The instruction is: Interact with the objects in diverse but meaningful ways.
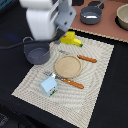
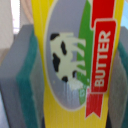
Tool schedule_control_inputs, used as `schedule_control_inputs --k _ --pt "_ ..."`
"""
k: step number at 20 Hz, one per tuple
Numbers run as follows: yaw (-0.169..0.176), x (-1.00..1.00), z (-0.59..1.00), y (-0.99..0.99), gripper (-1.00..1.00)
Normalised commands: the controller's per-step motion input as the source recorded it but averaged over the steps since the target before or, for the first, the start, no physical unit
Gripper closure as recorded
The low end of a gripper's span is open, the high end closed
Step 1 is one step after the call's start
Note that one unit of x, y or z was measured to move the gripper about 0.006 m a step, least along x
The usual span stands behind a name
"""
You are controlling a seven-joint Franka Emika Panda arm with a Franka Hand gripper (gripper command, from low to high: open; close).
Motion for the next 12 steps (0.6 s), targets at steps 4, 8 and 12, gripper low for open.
schedule_control_inputs --k 4,8,12 --pt "0.0 0.66 0.28 0.72 1.0" --pt "0.028 0.29 0.01 0.78 1.0" --pt "0.137 -0.5 -0.21 0.49 1.0"
